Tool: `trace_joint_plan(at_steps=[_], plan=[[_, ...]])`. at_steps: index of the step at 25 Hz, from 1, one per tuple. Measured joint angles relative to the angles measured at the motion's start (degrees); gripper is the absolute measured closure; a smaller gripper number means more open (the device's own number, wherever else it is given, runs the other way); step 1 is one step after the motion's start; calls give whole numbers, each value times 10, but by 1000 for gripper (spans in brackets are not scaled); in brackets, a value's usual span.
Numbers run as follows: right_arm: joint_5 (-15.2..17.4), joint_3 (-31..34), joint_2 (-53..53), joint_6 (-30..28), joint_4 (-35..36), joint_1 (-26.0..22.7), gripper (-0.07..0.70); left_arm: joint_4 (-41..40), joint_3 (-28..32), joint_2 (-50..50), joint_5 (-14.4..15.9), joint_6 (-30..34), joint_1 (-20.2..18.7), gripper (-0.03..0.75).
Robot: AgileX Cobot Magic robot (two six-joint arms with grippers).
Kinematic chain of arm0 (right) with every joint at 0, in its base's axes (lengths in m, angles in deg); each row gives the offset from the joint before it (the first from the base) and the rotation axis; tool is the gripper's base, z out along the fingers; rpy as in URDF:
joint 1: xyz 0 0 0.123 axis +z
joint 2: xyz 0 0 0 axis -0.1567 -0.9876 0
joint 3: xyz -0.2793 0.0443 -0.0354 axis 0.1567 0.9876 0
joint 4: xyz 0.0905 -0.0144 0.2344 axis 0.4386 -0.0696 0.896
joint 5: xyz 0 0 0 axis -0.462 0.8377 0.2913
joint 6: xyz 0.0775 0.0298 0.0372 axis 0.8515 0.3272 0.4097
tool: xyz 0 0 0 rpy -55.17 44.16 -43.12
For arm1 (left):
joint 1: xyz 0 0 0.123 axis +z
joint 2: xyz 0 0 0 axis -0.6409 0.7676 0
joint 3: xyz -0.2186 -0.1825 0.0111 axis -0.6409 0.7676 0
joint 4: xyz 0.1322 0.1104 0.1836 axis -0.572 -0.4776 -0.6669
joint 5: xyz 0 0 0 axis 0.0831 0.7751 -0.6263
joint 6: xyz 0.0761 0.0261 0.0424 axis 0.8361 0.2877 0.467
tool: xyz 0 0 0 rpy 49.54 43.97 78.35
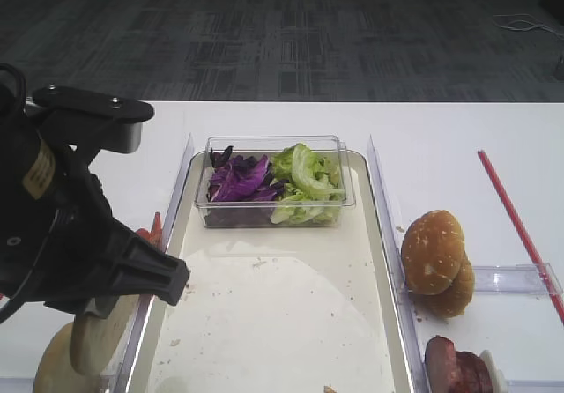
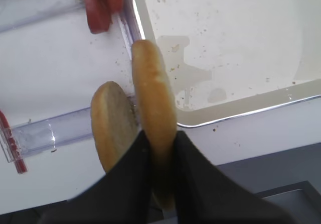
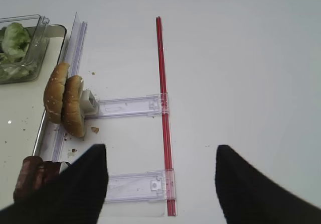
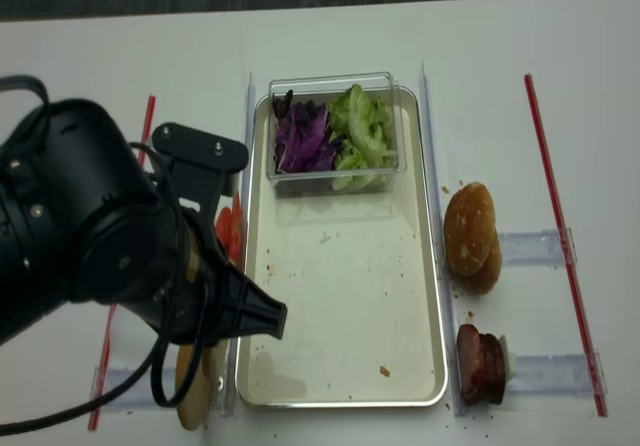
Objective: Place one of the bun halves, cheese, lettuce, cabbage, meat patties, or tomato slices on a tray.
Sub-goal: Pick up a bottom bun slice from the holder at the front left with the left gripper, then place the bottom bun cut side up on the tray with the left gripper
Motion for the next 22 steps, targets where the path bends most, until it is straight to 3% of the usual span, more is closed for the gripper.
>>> trace_joint_plan(at_steps=[3,14,22], plan=[[0,0,0,0,0,0,163,10,0,0,-10,18,9,607],[0,0,0,0,0,0,163,141,15,0,-119,100,74,608],[0,0,0,0,0,0,163,325,78,0,-216,248,122,608]])
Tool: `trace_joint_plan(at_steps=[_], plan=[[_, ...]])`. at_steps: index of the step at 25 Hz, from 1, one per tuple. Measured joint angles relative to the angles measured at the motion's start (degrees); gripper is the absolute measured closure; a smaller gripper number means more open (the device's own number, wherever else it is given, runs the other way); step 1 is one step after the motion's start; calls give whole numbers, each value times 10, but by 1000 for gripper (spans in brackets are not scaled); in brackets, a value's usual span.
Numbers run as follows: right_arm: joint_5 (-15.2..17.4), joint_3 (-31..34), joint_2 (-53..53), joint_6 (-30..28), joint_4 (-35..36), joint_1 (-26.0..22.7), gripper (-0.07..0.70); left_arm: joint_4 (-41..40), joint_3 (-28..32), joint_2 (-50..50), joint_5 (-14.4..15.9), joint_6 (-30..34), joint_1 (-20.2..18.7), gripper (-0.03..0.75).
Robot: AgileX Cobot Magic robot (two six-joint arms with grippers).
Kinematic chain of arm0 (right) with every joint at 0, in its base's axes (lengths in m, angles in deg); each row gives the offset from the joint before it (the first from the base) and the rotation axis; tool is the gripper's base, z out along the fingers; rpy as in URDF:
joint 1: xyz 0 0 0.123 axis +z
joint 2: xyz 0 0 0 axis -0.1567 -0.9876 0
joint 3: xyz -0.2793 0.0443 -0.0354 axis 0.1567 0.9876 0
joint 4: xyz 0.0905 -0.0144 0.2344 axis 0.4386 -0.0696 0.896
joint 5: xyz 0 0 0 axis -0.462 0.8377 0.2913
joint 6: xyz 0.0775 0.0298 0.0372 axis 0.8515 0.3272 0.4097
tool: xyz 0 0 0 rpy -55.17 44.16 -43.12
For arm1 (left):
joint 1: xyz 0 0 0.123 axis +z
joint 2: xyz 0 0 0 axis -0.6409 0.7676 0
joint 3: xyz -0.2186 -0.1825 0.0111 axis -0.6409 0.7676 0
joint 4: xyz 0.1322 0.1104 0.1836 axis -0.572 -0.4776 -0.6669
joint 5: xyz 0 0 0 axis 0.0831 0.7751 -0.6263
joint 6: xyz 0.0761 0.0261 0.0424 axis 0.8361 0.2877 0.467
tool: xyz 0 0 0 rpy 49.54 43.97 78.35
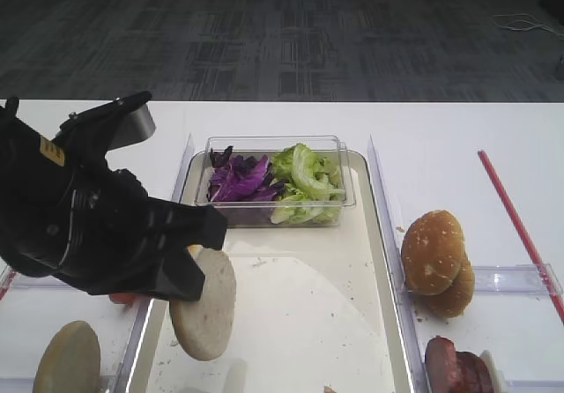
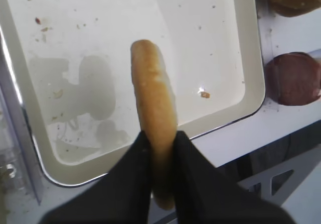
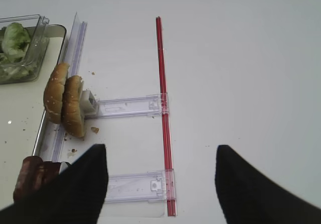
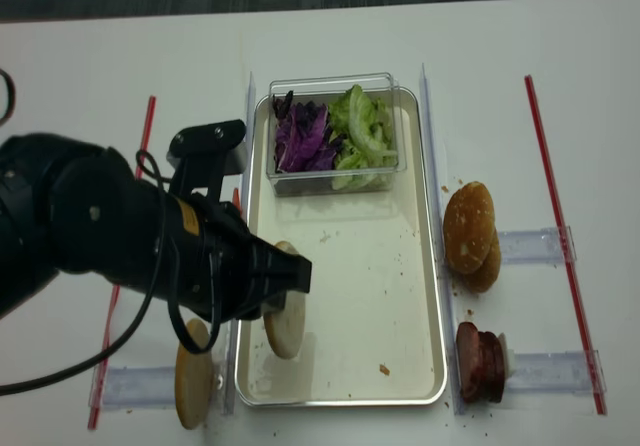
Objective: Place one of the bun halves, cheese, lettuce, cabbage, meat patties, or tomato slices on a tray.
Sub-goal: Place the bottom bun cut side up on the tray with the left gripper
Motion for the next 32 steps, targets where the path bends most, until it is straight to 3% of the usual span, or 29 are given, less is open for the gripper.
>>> trace_joint_plan(at_steps=[4,7,11,17,22,32], plan=[[0,0,0,0,0,0,163,113,26,0,-32,100,33,608],[0,0,0,0,0,0,163,245,61,0,-51,226,70,608],[0,0,0,0,0,0,163,360,82,10,-48,334,96,608],[0,0,0,0,0,0,163,518,93,79,-15,502,113,608],[0,0,0,0,0,0,163,582,93,136,-6,571,113,609],[0,0,0,0,0,0,163,624,97,196,0,621,113,610]])
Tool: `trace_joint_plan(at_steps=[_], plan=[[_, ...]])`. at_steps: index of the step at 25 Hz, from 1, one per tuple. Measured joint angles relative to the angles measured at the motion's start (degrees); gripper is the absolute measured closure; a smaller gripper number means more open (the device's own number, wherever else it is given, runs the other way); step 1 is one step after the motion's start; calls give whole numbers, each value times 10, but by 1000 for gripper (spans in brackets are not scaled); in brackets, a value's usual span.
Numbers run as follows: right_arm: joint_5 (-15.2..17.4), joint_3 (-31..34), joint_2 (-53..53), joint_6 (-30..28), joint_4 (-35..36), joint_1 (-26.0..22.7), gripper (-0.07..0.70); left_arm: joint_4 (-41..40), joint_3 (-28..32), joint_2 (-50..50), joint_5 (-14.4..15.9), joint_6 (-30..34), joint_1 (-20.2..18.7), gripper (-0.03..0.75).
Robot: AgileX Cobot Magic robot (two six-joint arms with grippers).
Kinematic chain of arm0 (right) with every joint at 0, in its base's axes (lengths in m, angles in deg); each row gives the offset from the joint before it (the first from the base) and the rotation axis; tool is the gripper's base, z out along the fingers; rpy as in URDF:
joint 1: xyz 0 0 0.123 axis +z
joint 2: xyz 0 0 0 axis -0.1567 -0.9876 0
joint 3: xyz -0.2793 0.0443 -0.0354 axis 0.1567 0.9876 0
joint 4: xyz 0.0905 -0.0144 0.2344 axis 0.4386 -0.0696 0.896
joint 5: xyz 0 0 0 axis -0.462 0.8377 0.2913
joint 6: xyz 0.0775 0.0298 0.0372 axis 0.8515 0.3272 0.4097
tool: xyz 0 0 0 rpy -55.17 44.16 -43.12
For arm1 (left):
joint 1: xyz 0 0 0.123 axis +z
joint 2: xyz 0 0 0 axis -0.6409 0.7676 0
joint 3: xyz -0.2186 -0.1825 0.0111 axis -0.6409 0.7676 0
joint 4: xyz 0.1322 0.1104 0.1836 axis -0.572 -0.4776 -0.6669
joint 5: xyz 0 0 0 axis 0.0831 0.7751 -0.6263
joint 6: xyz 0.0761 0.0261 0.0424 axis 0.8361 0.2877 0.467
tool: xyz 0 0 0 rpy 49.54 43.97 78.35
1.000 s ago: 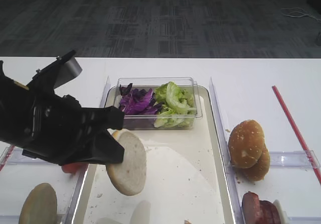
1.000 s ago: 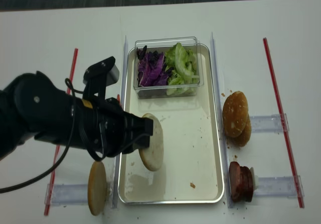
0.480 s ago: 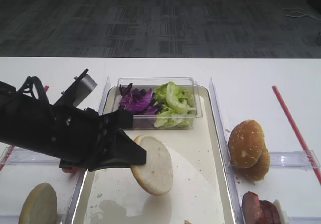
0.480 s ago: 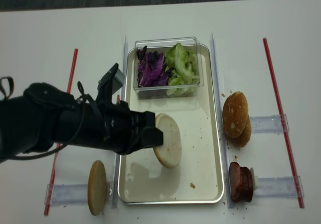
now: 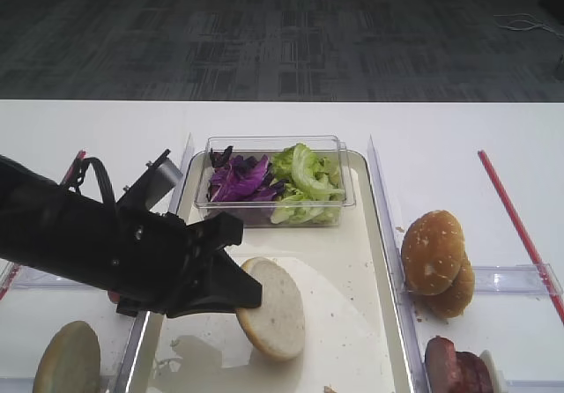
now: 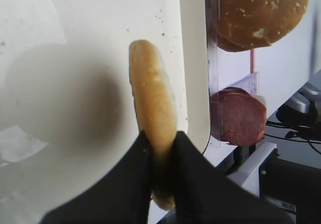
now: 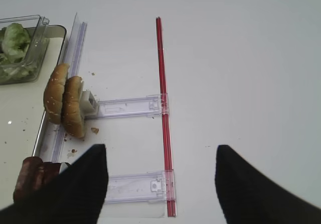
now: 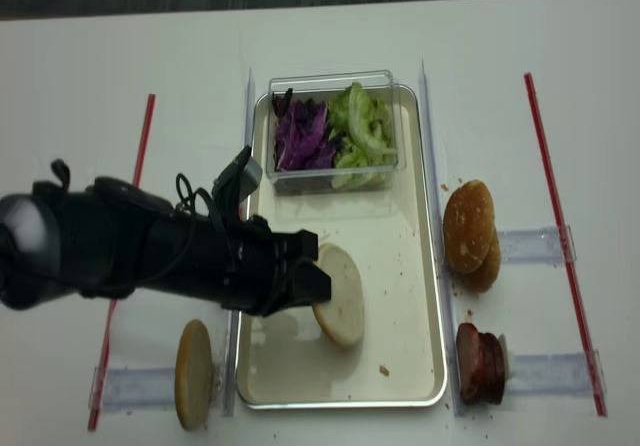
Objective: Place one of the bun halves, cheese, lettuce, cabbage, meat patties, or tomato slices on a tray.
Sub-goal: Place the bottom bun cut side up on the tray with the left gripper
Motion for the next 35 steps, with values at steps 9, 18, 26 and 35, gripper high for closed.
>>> trace_joint_plan(at_steps=[9,18,26,35], plan=[[0,0,0,0,-1,0,163,24,8,35,14,29,0,610],[0,0,0,0,-1,0,163,25,8,39,16,42,0,610],[0,0,0,0,-1,0,163,25,8,39,16,42,0,470],[0,0,0,0,-1,0,163,21,8,39,15,42,0,367]])
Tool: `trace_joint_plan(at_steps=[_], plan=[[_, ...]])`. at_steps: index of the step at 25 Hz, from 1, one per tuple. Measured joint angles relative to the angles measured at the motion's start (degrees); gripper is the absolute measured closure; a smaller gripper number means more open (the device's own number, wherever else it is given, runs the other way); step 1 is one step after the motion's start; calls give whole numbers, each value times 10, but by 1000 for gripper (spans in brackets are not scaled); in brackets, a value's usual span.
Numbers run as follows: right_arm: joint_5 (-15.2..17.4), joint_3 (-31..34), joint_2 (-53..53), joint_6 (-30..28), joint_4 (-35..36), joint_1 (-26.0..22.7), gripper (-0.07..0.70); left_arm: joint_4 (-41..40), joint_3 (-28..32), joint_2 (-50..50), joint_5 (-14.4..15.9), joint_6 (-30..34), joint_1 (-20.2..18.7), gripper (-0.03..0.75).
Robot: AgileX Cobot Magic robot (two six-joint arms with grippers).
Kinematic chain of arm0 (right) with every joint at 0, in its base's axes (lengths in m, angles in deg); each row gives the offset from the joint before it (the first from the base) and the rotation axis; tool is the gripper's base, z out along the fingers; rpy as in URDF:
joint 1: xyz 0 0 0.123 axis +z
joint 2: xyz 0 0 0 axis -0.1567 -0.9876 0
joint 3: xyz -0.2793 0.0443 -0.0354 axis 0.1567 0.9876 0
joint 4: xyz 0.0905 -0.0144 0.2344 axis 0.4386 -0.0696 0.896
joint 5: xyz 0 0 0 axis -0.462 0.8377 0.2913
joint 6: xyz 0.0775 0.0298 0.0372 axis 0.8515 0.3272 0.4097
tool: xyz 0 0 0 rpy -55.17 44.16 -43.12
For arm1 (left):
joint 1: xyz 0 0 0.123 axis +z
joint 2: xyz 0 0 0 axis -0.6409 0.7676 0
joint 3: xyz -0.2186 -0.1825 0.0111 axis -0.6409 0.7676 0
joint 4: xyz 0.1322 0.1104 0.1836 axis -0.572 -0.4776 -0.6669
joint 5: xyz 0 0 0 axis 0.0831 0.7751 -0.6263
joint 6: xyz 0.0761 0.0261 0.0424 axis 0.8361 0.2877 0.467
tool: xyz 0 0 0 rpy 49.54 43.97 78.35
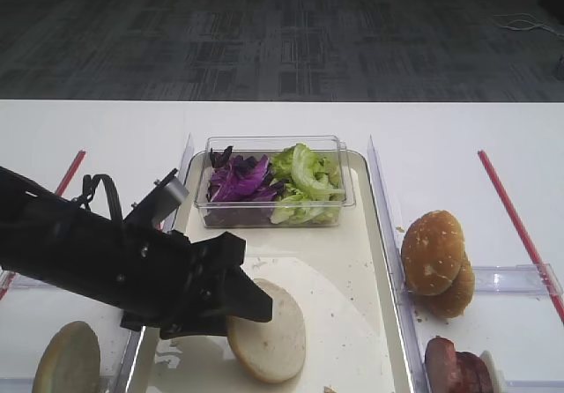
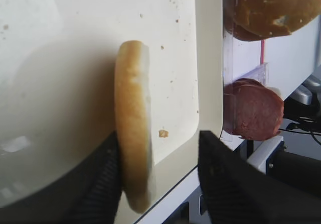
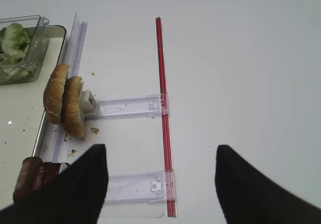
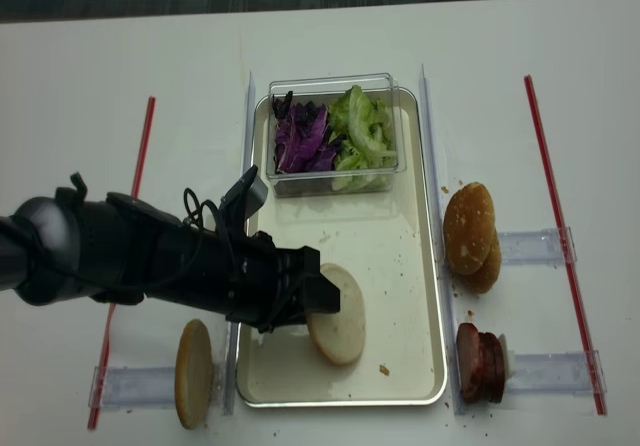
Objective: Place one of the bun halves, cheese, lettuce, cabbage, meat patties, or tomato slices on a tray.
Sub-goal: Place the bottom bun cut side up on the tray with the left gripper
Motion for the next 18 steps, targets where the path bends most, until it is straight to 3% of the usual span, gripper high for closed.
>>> trace_joint_plan(at_steps=[11,18], plan=[[0,0,0,0,0,0,163,-130,-34,0,-11,-73,0,358],[0,0,0,0,0,0,163,-293,-76,0,-12,-206,0,358]])
